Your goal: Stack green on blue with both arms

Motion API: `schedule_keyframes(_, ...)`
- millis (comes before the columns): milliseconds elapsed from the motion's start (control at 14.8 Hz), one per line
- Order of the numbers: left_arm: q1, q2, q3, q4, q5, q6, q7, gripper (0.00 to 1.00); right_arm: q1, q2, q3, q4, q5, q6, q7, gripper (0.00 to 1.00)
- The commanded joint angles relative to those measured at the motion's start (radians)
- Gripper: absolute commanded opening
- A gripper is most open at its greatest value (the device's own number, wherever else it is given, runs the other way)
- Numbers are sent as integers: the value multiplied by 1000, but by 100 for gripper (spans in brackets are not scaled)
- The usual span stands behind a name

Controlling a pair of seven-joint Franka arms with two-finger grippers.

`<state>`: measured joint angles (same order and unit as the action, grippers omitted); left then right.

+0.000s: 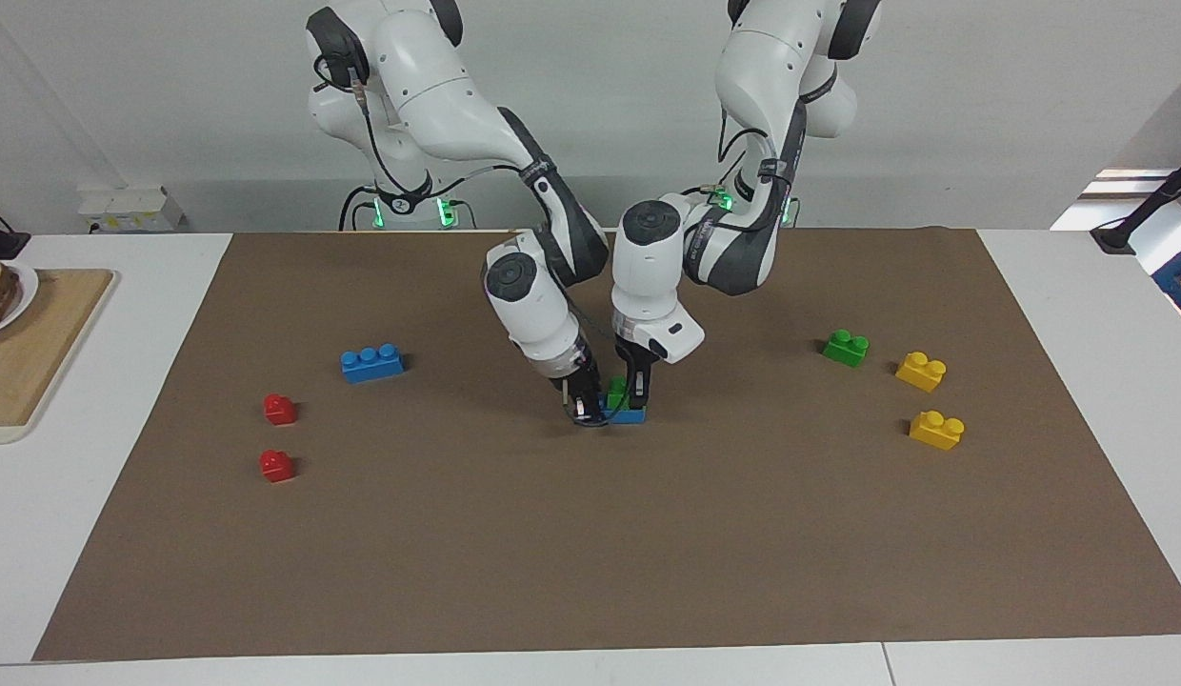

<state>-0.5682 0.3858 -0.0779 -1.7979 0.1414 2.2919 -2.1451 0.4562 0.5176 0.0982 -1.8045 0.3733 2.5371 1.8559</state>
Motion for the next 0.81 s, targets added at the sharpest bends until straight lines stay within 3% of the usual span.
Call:
schedule_keyframes(0, -18, 10, 18, -34, 49, -2, -32, 0, -2, -2, -5, -49, 4, 29, -38, 0)
schedule_keyframes(68, -18, 8, 17, -41, 62, 4, -44, 0, -4, -2, -5, -49, 4, 28, -38, 0)
schedule_keyframes(135, -12, 8, 17, -41, 69, 11, -39, 11, -7, -2, -5, -47, 4, 25, -38, 0)
schedule_keyframes(203, -9, 8, 17, -34, 76, -6, -35, 82, -11, -2, -5, -46, 4, 20, -38, 2)
schedule_keyframes(271, -7, 4, 17, -34, 79, -11, -26, 100, -11, -2, -5, -44, 6, 19, -37, 37)
schedule_keyframes(339, -4, -10, 15, -37, 78, -15, 0, 100, -11, -2, -5, -39, 6, 15, -37, 57)
schedule_keyframes(474, 22, -50, 14, -38, 78, -49, 39, 100, -14, -2, -5, -35, 9, 12, -35, 82)
schedule_keyframes(609, 40, -93, 12, -41, 76, -75, 74, 100, -27, -1, -6, -10, 12, -12, -35, 90)
schedule_keyframes(745, 76, -129, 9, -43, 73, -103, 120, 100, -60, -1, -6, 32, 9, -85, -40, 90)
